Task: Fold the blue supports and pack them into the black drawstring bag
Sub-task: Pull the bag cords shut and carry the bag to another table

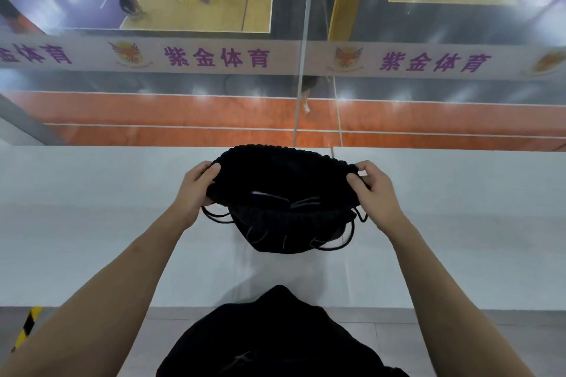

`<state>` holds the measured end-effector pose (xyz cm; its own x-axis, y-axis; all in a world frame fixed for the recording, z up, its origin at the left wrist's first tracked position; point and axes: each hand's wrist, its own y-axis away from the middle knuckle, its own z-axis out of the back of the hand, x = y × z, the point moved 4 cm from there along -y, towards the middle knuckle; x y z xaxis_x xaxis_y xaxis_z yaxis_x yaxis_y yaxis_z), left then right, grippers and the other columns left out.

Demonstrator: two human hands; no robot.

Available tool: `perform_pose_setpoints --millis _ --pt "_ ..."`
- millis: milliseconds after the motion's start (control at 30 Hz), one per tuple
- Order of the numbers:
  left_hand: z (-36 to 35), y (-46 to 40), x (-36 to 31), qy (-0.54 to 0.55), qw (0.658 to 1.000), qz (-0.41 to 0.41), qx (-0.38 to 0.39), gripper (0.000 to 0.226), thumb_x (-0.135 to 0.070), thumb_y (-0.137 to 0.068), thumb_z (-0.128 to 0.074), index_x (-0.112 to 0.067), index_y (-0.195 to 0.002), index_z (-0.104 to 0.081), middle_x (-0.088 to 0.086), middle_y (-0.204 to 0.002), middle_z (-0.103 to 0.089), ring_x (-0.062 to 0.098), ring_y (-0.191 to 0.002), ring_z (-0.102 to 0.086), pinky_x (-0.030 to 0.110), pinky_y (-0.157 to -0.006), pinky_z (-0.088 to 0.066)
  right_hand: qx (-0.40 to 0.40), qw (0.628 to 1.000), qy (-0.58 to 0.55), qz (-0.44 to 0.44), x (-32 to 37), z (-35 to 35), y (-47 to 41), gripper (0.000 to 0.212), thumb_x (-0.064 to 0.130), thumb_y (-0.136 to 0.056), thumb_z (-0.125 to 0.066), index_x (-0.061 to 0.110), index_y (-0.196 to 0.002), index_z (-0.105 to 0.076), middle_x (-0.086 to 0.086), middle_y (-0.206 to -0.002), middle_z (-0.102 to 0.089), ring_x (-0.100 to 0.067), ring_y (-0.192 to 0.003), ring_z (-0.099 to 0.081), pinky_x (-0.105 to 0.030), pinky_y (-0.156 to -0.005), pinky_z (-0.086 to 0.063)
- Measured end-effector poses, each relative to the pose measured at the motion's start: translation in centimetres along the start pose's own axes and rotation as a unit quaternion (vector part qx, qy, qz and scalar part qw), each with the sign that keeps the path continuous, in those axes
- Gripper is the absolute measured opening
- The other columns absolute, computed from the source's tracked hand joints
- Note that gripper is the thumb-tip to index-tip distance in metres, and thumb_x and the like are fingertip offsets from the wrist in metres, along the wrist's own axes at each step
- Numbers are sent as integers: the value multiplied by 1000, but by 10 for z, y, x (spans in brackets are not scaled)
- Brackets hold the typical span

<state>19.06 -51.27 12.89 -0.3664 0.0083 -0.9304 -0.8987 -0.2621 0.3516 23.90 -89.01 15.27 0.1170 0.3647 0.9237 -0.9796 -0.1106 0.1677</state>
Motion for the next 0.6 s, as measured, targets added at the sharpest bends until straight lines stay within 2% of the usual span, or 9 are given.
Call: perform_pose_setpoints --millis 33,133,200,267,333,367,467,533,600 --pt "6 -1 -4 -7 1000 -9 1 23 -33 -101 -56 -12 -92 -62 -4 -69 -55 13 -61 -53 33 -61 -44 -5 1000 1 5 3 4 0 11 31 -101 -59 21 -97 -63 -18 -71 -67 -37 -58 -56 -45 -53 -47" --pt "38 -13 -8 -35 998 -24 -52 27 -36 -95 -61 -10 -91 -68 -5 -63 -46 14 -57 -39 28 -54 -29 -45 998 44 -3 -6 21 -1 31 39 -101 -59 16 -81 -64 -8 -63 -56 -15 -54 -44 -30 -54 -37" --pt "64 -21 -4 -48 991 -20 -127 26 -37 -92 -64 -13 -89 -72 -1 -62 -37 17 -58 -34 30 -53 -30 -83 993 85 -20 -22 35 -1 50 44 -100 -57 4 -70 -54 -19 -63 -45 -16 -58 -40 -32 -58 -32" --pt "78 -26 -1 -103 985 -16 -141 25 -36 -94 -60 -16 -92 -74 2 -65 -37 19 -61 -35 32 -57 -37 -101 990 93 -36 -36 42 1 54 42 -100 -57 -1 -68 -47 -18 -61 -40 -15 -59 -38 -33 -60 -31" --pt "75 -27 3 -169 982 -17 -80 28 -35 -101 -52 -17 -97 -74 5 -69 -42 19 -61 -39 30 -59 -39 -97 990 81 -55 -42 41 2 43 32 -99 -58 1 -70 -56 4 -52 -41 -11 -55 -39 -31 -61 -34" --pt "69 -25 3 -178 983 -15 -38 31 -36 -103 -49 -18 -99 -73 6 -69 -43 18 -60 -39 29 -57 -37 -83 992 73 -61 -41 37 3 34 28 -99 -59 5 -74 -62 10 -53 -45 -11 -54 -42 -30 -62 -37" --pt "49 -16 4 -197 977 -3 81 28 -42 -104 -46 -25 -109 -68 4 -66 -52 17 -58 -40 27 -54 -32 5 996 53 -74 -32 17 2 19 28 -98 -61 16 -85 -68 -4 -58 -57 -19 -54 -49 -35 -59 -42" --pt "38 -11 4 -229 961 8 152 20 -38 -101 -57 -29 -115 -66 0 -68 -59 13 -58 -45 26 -55 -35 50 995 53 -70 -27 5 1 17 36 -98 -63 22 -91 -69 -18 -69 -64 -19 -58 -54 -39 -61 -44" --pt "30 -7 5 -258 940 9 221 30 -33 -92 -71 -31 -120 -64 -6 -74 -62 8 -66 -54 24 -65 -42 68 994 58 -58 -23 -1 -1 14 41 -97 -65 28 -98 -71 -19 -76 -66 -18 -65 -59 -39 -67 -49"
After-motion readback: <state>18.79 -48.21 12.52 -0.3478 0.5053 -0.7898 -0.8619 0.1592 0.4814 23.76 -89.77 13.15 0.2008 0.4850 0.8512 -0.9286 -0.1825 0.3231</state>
